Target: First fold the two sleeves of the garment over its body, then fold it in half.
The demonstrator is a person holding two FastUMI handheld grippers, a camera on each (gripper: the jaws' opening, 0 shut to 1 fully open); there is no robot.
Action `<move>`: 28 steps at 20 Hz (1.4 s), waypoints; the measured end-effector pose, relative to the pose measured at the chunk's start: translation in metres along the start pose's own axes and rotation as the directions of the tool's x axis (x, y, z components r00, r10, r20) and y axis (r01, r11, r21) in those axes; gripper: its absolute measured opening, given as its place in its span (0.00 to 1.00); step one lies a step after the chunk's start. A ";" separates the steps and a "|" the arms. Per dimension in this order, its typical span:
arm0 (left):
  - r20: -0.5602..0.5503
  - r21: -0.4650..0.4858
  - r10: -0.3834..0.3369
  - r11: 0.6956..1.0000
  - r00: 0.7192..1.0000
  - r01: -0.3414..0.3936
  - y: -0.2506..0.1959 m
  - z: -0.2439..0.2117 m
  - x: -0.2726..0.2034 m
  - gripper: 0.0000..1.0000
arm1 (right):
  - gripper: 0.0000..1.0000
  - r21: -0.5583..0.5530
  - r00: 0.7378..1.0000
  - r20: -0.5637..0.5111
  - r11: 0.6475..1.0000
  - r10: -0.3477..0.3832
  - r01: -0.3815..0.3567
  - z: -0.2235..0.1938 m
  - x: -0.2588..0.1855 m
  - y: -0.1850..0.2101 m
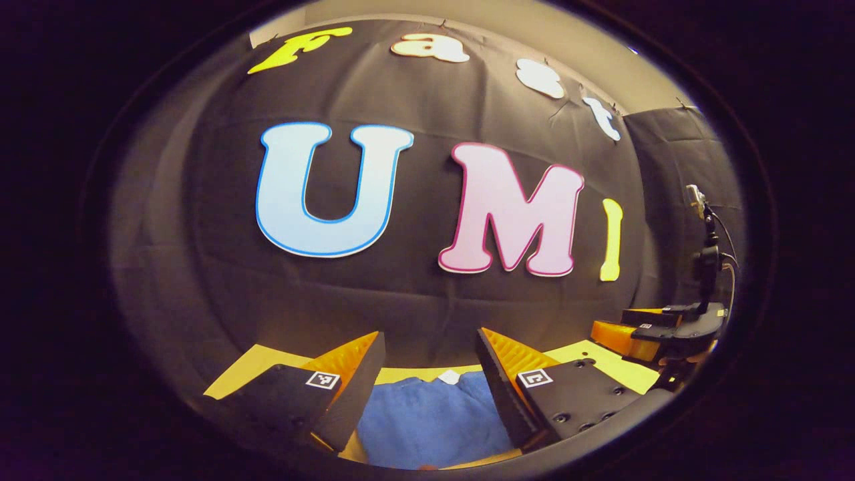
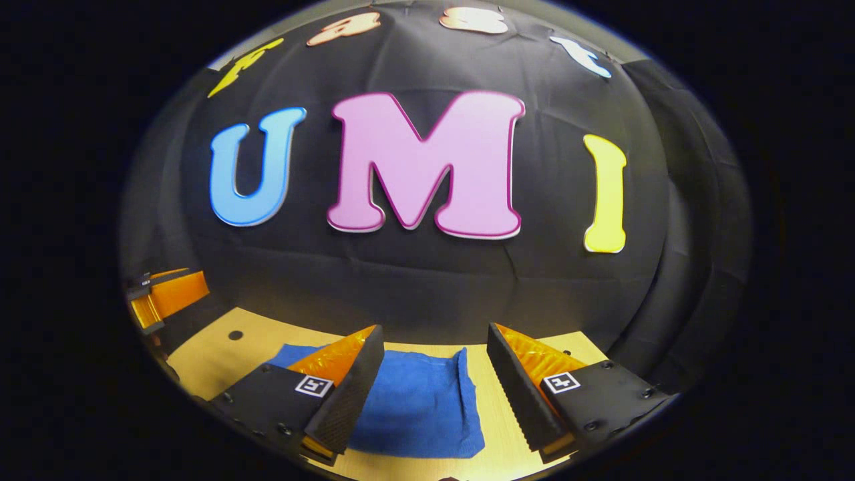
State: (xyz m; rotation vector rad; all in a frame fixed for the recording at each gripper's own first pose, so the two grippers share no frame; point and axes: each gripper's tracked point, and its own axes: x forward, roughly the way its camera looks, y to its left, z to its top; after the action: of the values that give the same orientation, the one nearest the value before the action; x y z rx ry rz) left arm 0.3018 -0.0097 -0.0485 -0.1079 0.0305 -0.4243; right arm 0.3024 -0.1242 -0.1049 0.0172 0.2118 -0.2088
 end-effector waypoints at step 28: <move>0.197 0.034 0.143 0.988 0.970 -0.153 -0.051 0.027 -0.362 0.78 | 0.96 -0.044 0.915 0.338 0.975 0.221 -0.219 0.040 -0.360 0.125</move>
State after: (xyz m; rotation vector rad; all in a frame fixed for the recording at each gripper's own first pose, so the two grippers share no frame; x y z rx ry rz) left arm -0.0476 0.0957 -0.0132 -0.0976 -0.1636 -0.2637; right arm -0.0072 0.0697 0.0093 -0.0002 -0.1371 0.0166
